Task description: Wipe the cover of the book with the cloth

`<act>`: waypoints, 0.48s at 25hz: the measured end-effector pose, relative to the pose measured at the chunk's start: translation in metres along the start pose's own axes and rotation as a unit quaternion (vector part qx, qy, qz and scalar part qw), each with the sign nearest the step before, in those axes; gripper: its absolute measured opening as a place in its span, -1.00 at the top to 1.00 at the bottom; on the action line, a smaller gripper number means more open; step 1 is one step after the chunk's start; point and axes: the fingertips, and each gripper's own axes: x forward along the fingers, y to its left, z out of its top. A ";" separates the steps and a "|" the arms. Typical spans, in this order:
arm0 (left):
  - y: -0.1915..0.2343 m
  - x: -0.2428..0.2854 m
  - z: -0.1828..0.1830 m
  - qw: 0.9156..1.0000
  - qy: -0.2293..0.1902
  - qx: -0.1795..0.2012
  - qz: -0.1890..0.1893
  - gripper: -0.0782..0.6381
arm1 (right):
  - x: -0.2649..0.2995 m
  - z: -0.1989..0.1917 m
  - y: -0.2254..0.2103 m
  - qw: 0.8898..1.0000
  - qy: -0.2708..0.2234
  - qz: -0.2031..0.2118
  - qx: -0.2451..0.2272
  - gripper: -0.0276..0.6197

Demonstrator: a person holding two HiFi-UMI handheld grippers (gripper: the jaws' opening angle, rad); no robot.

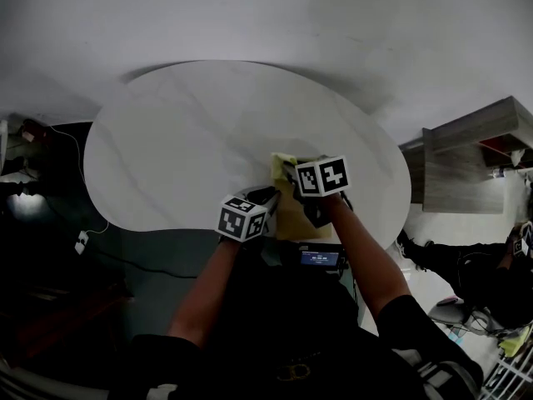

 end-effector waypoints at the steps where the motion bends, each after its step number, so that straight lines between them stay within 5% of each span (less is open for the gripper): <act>1: -0.001 0.000 0.000 1.000 0.001 0.001 0.001 0.63 | 0.001 -0.001 0.000 1.000 0.003 -0.005 -0.004 0.64; 12: -0.001 0.000 -0.001 1.000 0.005 -0.001 0.009 0.65 | 0.005 -0.007 -0.005 0.999 0.011 -0.033 -0.022 0.64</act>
